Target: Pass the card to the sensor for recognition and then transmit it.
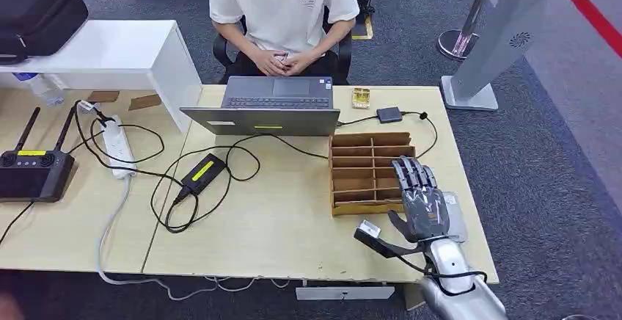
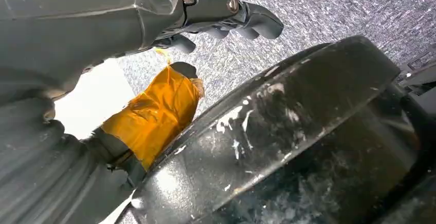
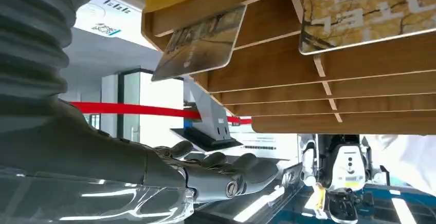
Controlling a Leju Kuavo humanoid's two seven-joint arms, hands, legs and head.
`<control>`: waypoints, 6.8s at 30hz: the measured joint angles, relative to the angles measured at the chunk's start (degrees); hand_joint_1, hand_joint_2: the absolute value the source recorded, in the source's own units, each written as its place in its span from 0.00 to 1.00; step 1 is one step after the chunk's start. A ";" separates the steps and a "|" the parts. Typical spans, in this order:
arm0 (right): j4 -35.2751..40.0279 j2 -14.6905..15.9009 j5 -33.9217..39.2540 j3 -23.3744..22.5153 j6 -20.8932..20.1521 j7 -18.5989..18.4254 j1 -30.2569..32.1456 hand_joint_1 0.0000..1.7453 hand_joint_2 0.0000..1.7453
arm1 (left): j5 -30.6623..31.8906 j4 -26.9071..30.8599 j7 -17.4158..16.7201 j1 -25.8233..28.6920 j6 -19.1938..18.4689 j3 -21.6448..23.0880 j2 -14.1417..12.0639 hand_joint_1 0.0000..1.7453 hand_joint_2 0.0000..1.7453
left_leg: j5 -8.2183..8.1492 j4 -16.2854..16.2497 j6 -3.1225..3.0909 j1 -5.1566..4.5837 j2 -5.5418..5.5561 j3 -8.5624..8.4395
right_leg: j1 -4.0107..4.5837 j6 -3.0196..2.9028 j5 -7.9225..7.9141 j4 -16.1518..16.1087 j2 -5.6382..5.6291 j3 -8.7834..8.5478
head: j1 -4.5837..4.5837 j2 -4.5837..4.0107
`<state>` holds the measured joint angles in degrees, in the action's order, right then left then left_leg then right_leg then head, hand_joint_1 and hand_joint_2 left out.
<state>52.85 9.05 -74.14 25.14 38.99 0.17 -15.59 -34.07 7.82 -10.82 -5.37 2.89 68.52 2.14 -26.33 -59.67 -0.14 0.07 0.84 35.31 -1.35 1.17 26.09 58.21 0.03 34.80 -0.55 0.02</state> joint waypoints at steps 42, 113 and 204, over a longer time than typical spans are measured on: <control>1.29 0.02 2.12 -2.99 0.77 1.42 3.89 1.00 1.00 | 1.86 0.00 10.62 0.17 9.07 3.96 -0.09 0.00 1.00 | -0.01 0.00 0.00 0.00 -0.05 -0.02 | 0.00 0.00 0.00 -0.01 -0.06 0.01 | 0.02 0.00; -11.87 -0.94 17.53 11.98 -18.29 -0.39 -42.61 0.00 1.00 | -2.60 0.00 9.24 -0.86 2.25 9.51 -1.27 0.00 1.00 | 0.16 -0.03 0.13 0.02 -0.04 0.04 | 0.04 -0.05 -0.08 0.06 -0.07 0.09 | 0.00 0.00; -41.72 -16.20 15.69 -46.95 -28.09 -5.84 14.08 0.00 1.00 | -12.35 0.00 -3.65 -0.30 13.42 8.46 0.35 0.00 1.00 | -0.63 0.27 0.21 0.17 -0.02 -0.67 | 0.26 -0.20 0.73 -0.22 0.04 -0.67 | 0.04 0.00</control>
<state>11.13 -7.15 -58.44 -21.81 10.91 -5.66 -1.51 -46.42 7.82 -14.47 -5.66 16.31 76.98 2.49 -26.96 -59.40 0.07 0.24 0.81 34.63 -1.08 0.97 26.82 57.99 0.07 34.13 -0.50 0.02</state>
